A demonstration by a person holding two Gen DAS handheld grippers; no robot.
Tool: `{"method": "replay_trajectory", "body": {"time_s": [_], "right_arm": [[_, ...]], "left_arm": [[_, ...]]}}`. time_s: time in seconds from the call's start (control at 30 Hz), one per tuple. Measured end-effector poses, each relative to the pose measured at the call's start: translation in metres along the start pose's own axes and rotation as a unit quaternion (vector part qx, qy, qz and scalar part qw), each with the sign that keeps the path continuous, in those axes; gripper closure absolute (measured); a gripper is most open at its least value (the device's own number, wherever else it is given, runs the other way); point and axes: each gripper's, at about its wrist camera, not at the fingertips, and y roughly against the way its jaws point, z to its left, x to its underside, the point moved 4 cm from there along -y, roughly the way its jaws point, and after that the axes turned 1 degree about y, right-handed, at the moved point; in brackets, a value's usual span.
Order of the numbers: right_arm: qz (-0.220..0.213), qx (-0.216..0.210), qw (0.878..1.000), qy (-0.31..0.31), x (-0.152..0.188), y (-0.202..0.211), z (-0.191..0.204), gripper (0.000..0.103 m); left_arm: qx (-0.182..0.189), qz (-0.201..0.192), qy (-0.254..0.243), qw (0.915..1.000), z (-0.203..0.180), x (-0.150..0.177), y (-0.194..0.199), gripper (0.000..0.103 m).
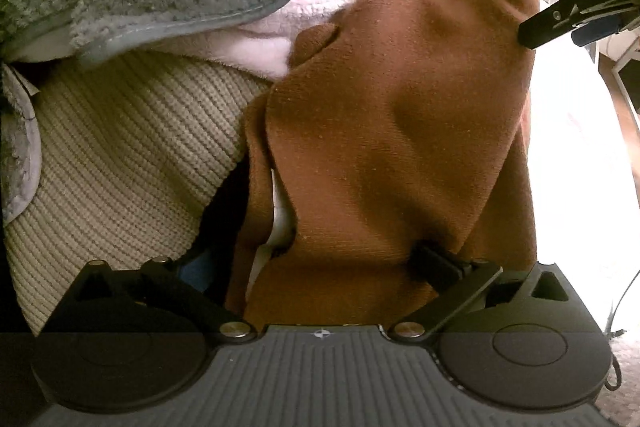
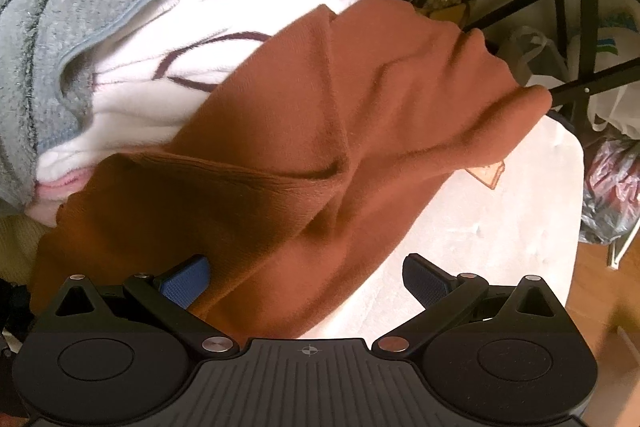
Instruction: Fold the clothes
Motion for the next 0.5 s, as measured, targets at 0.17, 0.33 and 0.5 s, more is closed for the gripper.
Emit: {"method": "replay_trajectory", "body": {"time_s": [0.17, 0.33, 0.5], "right_arm": [[0.001, 0.002, 1.0, -0.005, 0.0, 0.0, -0.004, 0.001], [-0.005, 0.003, 1.0, -0.019, -0.004, 0.003, -0.007, 0.001], [-0.01, 0.006, 0.999, -0.042, -0.007, 0.005, -0.018, 0.001]], "left_arm": [[0.006, -0.003, 0.002, 1.0, 0.007, 0.0, 0.007, 0.002], [0.003, -0.017, 0.03, 0.9994, 0.02, -0.005, 0.04, 0.044], [0.022, -0.026, 0.049, 0.9982, 0.034, -0.012, 0.064, 0.074]]}}
